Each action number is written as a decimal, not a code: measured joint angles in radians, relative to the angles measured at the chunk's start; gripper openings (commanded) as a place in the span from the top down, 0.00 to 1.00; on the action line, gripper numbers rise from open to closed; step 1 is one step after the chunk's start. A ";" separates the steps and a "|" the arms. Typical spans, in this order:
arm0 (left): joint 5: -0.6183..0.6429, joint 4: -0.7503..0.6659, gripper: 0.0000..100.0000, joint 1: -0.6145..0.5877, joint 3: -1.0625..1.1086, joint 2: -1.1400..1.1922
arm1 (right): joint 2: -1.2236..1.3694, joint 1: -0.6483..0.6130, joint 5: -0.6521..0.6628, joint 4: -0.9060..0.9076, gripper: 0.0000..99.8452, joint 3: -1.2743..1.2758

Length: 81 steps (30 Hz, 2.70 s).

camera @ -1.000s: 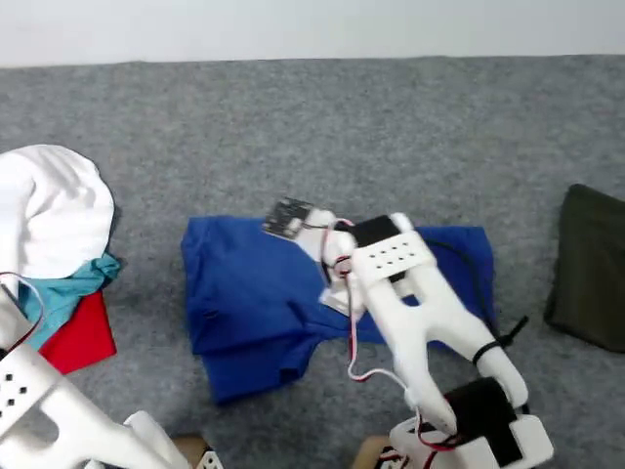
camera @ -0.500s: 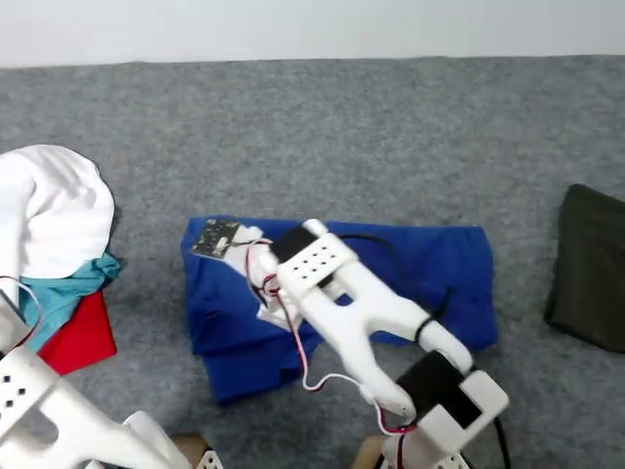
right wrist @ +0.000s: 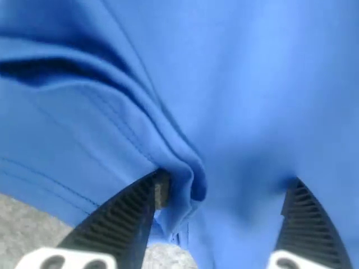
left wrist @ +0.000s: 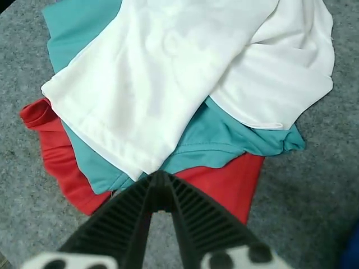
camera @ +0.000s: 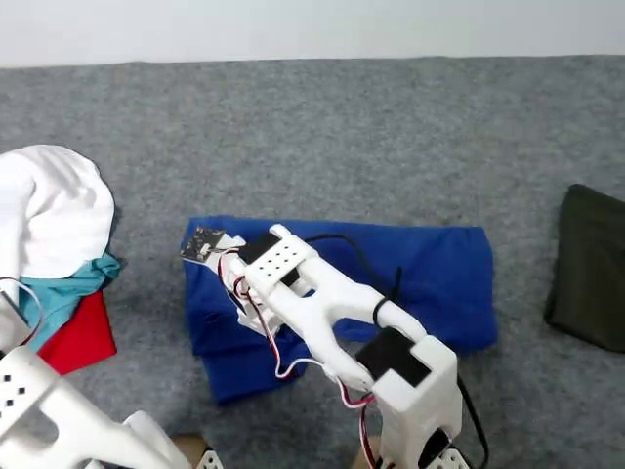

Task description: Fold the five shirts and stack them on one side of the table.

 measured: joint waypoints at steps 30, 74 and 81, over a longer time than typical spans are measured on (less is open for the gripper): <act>-0.032 -0.015 1.00 0.000 0.000 0.000 | 0.006 0.057 0.020 0.144 0.97 -0.230; -0.032 -0.015 1.00 0.000 0.040 0.000 | 0.193 -0.048 -0.143 0.356 0.94 -0.364; -0.037 -0.015 1.00 0.000 0.051 0.000 | 0.193 -0.043 -0.058 0.356 0.99 -0.364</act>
